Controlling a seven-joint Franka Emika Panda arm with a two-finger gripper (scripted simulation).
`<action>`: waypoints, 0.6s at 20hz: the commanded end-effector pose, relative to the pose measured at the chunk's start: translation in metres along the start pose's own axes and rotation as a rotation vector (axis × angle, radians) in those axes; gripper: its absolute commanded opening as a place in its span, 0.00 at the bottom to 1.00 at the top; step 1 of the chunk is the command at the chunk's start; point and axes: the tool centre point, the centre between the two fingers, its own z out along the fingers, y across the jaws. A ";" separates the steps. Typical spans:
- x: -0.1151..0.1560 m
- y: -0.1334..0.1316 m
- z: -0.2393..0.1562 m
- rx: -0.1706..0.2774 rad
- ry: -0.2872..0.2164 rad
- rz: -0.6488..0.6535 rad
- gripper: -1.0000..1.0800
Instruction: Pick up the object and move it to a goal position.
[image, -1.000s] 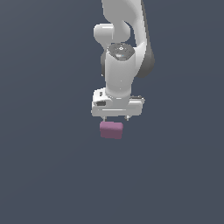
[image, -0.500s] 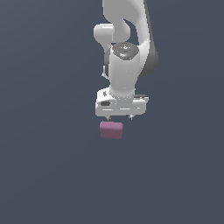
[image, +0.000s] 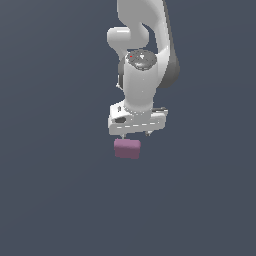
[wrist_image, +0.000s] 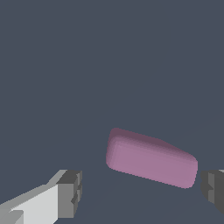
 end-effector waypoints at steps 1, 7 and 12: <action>-0.001 0.001 0.002 0.000 -0.001 -0.041 0.96; -0.002 0.005 0.007 -0.001 -0.006 -0.174 0.96; -0.004 0.008 0.011 0.000 -0.010 -0.303 0.96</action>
